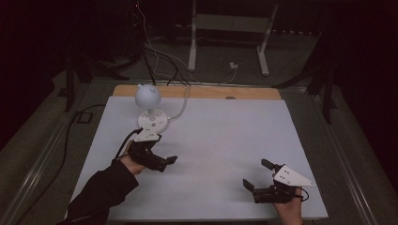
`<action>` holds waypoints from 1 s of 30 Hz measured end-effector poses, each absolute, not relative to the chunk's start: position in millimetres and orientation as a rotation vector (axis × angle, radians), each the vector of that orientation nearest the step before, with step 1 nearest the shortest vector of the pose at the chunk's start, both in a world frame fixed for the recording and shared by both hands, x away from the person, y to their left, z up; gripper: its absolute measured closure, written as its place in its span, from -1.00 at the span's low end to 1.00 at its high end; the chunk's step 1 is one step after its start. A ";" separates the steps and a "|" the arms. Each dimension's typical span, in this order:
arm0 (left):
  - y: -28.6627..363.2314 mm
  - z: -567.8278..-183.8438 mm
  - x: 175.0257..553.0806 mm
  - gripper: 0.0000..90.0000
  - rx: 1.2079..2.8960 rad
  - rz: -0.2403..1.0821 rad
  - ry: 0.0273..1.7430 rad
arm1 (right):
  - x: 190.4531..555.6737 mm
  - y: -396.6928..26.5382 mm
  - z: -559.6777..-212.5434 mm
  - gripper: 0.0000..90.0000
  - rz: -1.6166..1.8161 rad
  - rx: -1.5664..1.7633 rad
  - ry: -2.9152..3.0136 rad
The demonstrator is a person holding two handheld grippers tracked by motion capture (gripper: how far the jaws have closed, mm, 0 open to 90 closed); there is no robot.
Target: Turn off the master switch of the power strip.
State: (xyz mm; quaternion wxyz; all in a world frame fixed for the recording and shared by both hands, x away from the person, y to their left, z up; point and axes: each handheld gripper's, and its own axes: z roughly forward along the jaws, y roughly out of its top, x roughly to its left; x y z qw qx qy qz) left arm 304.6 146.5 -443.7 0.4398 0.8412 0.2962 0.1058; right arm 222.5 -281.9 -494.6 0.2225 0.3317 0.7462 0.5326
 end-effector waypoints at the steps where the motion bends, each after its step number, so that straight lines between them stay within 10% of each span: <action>1: 148.0 -444.4 302.6 -0.99 2.094 0.270 0.732 | 222.5 -281.9 -494.9 -1.00 1.469 0.914 2.064; 30: 195.9 -488.3 253.7 -0.99 2.155 0.226 0.744 | 222.2 -280.7 -495.7 -1.00 1.468 0.925 2.072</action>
